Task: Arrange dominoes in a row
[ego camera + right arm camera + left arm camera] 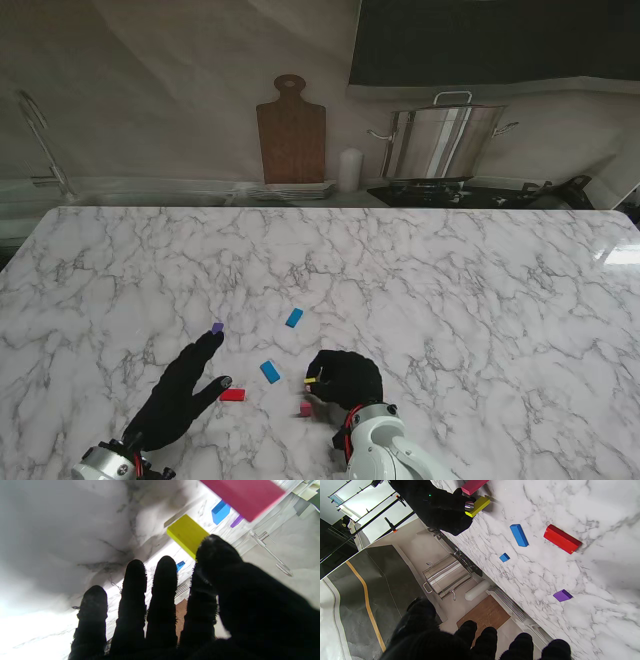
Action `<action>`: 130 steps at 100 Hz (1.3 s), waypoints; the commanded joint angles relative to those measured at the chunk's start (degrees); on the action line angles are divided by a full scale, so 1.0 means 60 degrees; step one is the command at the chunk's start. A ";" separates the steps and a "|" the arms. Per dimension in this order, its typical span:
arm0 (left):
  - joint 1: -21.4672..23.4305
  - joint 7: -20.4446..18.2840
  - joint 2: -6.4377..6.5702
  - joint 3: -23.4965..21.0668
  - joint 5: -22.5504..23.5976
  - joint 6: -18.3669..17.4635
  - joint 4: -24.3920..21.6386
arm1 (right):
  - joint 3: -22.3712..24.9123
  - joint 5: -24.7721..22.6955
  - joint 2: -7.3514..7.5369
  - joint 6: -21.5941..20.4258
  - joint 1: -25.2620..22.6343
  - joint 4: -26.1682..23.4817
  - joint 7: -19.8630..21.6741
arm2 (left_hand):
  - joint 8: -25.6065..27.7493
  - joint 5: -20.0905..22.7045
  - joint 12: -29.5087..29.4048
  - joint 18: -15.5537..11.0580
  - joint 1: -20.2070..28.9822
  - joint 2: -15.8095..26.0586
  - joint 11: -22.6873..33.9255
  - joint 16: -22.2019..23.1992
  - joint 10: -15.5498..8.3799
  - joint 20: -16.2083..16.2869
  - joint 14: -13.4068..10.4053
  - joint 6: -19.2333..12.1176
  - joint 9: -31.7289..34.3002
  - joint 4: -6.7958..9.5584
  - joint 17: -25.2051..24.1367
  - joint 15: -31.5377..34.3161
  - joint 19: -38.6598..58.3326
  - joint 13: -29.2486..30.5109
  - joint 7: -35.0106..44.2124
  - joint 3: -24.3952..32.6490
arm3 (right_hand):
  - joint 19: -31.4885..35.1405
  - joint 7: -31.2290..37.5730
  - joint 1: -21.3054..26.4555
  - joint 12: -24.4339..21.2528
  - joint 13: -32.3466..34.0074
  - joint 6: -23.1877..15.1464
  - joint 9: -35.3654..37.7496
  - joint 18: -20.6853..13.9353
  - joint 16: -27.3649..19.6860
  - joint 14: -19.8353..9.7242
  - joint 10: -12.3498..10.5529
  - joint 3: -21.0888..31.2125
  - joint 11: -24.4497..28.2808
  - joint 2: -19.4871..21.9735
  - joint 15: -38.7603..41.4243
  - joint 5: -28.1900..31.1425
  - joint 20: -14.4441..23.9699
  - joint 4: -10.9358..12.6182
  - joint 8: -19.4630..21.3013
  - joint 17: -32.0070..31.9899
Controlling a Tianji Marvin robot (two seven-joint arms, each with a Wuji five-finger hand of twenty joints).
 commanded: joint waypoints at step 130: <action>0.0046 -0.0139 -0.0006 0.0016 -0.0004 -0.0001 -0.0004 | -0.0233 -0.0105 0.0012 0.0228 0.0173 0.0167 0.0224 | -0.0138 -0.0235 -0.0046 -0.0208 0.0152 0.0141 -0.0055 -0.0120 -0.0113 0.0117 -0.0271 0.0106 -0.0291 0.0216 0.0015 -0.0049 0.0029 -0.0209 -0.0203 -0.0085 | 0.0959 0.0554 -0.0356 0.1273 -0.0563 -0.0702 -0.0796 -0.0566 0.1009 0.0022 -0.0229 -0.0232 0.1873 0.0102 0.1936 0.0626 0.0448 -0.0201 0.0157 -0.0055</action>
